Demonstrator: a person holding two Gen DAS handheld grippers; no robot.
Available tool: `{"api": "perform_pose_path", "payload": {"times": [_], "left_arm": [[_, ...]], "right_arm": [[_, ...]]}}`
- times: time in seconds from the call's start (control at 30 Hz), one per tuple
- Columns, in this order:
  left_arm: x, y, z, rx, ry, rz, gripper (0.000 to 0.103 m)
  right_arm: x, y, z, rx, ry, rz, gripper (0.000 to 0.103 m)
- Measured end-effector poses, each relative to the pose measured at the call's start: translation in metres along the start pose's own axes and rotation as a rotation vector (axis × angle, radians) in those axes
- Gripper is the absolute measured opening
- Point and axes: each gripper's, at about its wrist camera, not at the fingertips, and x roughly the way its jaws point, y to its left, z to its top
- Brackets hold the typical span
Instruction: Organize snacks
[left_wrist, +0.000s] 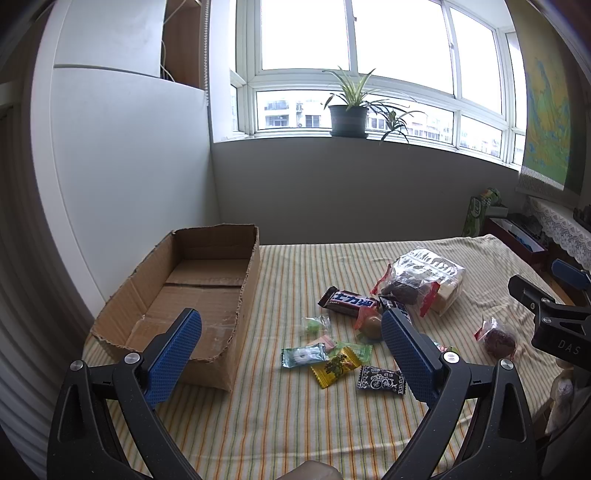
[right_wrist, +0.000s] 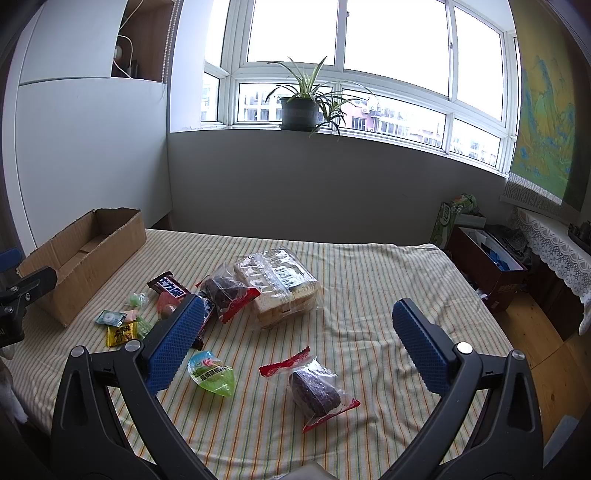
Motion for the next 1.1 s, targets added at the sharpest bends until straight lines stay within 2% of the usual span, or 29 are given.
{"api": "perform_pose_path", "payload": {"times": [0.3, 0.57, 0.73, 0.87, 0.97, 1.1], "left_arm": [[-0.002, -0.002, -0.002, 0.012, 0.003, -0.001, 0.098], [0.002, 0.005, -0.012, 0.011, 0.054, -0.023, 0.098], [0.006, 0.009, -0.02, -0.012, 0.092, -0.047, 0.098], [0.011, 0.001, -0.028, 0.011, 0.121, -0.062, 0.097], [0.015, -0.007, -0.035, 0.021, 0.152, -0.102, 0.097], [0.02, -0.019, -0.044, 0.042, 0.194, -0.137, 0.091]], "right_arm": [[0.0, -0.004, -0.004, -0.01, 0.004, 0.0, 0.103], [-0.006, -0.029, -0.016, 0.002, 0.026, 0.025, 0.103], [0.001, -0.039, -0.025, -0.015, 0.074, 0.025, 0.103], [0.005, -0.051, -0.033, -0.001, 0.108, 0.044, 0.103], [0.01, -0.057, -0.04, 0.004, 0.144, 0.07, 0.103], [0.018, -0.056, -0.048, -0.009, 0.194, 0.105, 0.103]]}}
